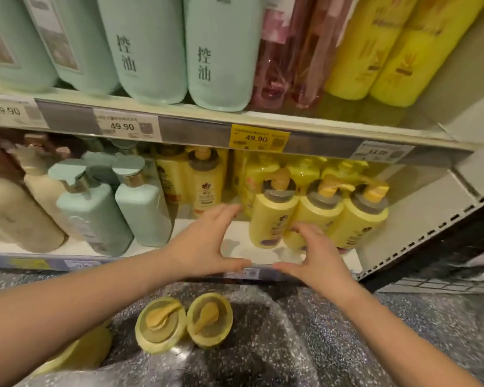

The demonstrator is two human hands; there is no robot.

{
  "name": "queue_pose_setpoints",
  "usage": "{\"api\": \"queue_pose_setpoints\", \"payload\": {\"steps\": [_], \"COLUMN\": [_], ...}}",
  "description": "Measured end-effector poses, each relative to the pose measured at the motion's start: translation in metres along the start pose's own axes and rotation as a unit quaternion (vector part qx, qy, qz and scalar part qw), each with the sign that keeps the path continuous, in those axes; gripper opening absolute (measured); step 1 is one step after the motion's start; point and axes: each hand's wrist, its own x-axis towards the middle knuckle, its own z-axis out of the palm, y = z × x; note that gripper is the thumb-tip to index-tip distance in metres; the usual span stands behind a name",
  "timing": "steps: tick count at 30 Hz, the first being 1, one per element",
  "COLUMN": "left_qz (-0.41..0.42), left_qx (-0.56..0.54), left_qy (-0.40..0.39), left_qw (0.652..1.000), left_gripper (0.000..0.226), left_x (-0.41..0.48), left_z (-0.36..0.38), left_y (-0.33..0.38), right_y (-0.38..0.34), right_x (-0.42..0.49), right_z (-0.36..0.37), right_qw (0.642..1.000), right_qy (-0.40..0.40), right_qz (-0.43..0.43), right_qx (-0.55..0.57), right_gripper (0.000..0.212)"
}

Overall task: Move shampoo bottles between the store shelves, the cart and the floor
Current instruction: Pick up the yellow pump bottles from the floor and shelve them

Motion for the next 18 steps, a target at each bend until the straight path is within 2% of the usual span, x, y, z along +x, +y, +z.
{"api": "queue_pose_setpoints", "payload": {"steps": [2,6,9,13,18], "left_qz": [-0.027,-0.103,-0.170,-0.232,-0.232], "left_qx": [-0.010,-0.027,-0.100,-0.266,-0.294], "left_qy": [0.027,0.039,0.044,0.057,0.077], "left_qw": [0.999,0.994,0.979,0.934,0.924], "left_gripper": [0.105,0.103,0.103,0.103,0.103], "left_x": [0.032,0.086,0.111,0.128,0.128], "left_z": [0.005,0.020,0.031,0.045,0.052], "left_y": [0.011,0.024,0.028,0.023,0.020], "right_y": [0.015,0.041,0.044,0.041,0.047], "right_x": [0.012,0.035,0.051,0.068,0.069], "right_z": [-0.017,-0.033,-0.033,-0.030,-0.024], "right_qw": [0.995,0.978,0.974,0.967,0.964], "right_qy": [0.077,0.166,0.168,0.158,0.194], "right_qz": [0.042,0.113,0.150,0.197,0.184], "right_qx": [-0.045,-0.055,-0.035,-0.038,0.004], "right_gripper": [0.070,0.085,0.094,0.092,0.091]}}
